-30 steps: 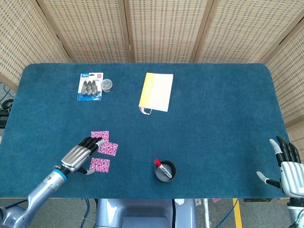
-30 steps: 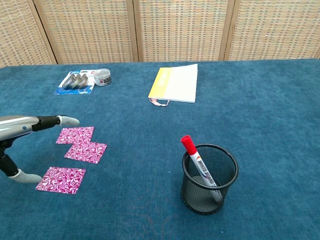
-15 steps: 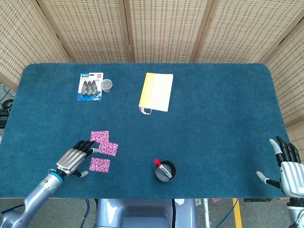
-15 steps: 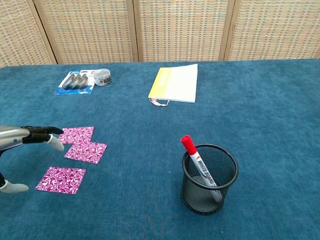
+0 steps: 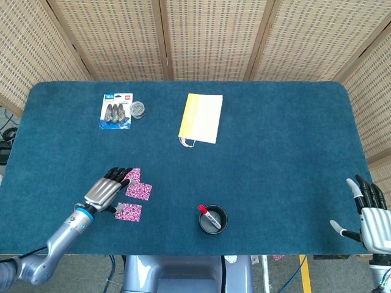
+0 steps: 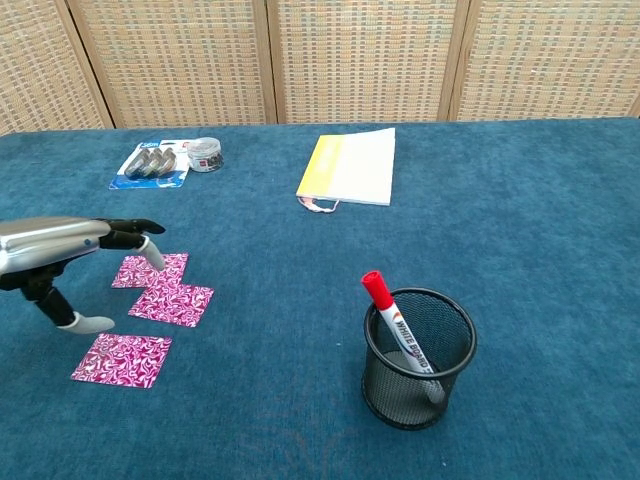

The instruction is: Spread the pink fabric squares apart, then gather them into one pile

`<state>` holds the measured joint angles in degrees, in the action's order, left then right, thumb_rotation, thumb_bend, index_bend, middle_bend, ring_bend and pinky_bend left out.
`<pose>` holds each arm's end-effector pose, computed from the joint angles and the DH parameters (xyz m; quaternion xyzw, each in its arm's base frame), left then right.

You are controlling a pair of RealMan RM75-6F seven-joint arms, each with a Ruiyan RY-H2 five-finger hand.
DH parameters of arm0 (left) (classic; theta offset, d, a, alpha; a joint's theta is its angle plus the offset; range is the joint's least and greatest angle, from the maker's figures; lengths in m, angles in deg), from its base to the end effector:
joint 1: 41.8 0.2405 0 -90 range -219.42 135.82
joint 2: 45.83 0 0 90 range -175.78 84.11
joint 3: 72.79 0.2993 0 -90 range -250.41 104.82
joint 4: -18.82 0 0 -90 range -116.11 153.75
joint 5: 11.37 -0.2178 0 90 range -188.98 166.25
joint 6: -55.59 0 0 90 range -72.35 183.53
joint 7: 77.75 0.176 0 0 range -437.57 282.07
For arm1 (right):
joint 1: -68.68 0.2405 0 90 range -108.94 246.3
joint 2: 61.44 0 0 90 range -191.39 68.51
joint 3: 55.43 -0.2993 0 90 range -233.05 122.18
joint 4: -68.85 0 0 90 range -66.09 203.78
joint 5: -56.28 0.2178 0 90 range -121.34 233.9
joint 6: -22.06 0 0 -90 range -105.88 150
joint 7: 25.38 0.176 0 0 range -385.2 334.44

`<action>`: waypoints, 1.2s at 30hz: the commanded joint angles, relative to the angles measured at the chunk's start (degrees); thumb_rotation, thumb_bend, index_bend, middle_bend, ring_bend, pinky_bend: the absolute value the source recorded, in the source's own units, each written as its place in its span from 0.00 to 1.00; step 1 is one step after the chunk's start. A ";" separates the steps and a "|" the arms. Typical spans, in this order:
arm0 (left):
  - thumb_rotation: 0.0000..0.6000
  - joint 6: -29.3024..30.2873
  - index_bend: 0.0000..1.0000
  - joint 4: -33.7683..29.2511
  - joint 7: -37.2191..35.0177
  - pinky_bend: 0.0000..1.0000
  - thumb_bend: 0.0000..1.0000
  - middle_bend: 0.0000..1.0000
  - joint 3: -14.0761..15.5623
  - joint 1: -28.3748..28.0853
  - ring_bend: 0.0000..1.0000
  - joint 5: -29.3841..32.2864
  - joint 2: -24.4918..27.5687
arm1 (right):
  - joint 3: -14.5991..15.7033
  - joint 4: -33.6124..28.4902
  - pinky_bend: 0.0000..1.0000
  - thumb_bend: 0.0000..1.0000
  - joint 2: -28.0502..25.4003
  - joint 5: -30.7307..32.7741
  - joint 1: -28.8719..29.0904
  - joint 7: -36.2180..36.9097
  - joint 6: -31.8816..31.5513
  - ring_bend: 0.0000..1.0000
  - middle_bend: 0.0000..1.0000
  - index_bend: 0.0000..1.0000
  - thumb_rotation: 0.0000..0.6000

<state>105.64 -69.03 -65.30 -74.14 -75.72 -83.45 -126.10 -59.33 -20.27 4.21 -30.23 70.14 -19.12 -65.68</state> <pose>-0.2586 0.3379 -0.0210 -0.7795 -0.4167 -0.2763 0.3772 -0.3680 -0.1998 0.1765 0.5557 -0.4063 0.4172 0.5933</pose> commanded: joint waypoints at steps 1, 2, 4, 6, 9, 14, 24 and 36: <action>1.00 -1.57 0.25 2.42 1.42 0.00 0.30 0.00 -1.13 -1.47 0.00 2.15 -2.43 | 0.01 0.01 0.00 0.18 -0.03 0.03 -0.01 0.18 0.04 0.00 0.00 0.00 1.00; 1.00 -1.77 0.25 3.18 1.69 0.00 0.30 0.00 -1.34 -1.75 0.00 2.59 -3.17 | 0.02 0.01 0.00 0.18 -0.06 0.03 0.00 0.29 0.08 0.00 0.00 0.00 1.00; 1.00 -1.92 0.26 4.16 1.99 0.00 0.30 0.00 -1.59 -2.10 0.00 3.04 -4.12 | 0.02 0.02 0.00 0.18 -0.09 0.03 0.02 0.40 0.13 0.00 0.00 0.00 1.00; 1.00 -2.25 0.27 5.14 2.11 0.00 0.30 0.00 -1.95 -2.59 0.00 3.55 -5.16 | 0.02 0.01 0.00 0.18 -0.12 0.04 0.05 0.52 0.19 0.00 0.00 0.00 1.00; 1.00 -2.76 0.28 5.93 2.25 0.00 0.30 0.00 -2.19 -3.13 0.00 4.10 -6.07 | 0.03 -0.02 0.00 0.18 -0.17 0.07 0.05 0.64 0.24 0.00 0.00 0.00 1.00; 1.00 -3.54 0.28 6.63 3.62 0.00 0.30 0.00 -2.18 -3.83 0.00 5.79 -6.98 | 0.03 -0.07 0.00 0.18 -0.22 0.14 0.06 0.79 0.32 0.00 0.00 0.00 1.00; 1.00 -4.34 0.28 7.39 5.18 0.00 0.30 0.00 -2.17 -4.76 0.00 8.56 -7.90 | 0.03 -0.13 0.00 0.18 -0.30 0.16 0.08 1.03 0.40 0.00 0.00 0.00 1.00; 1.00 -2.49 0.56 8.28 4.85 0.00 0.34 0.00 -1.51 -4.39 0.00 7.37 -9.13 | 0.06 -0.17 0.00 0.18 -0.36 0.18 0.11 1.17 0.50 0.00 0.00 0.00 1.00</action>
<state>103.11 -60.78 -60.44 -75.70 -80.16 -76.03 -135.18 -59.27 -20.44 3.86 -30.04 70.25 -17.94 -65.18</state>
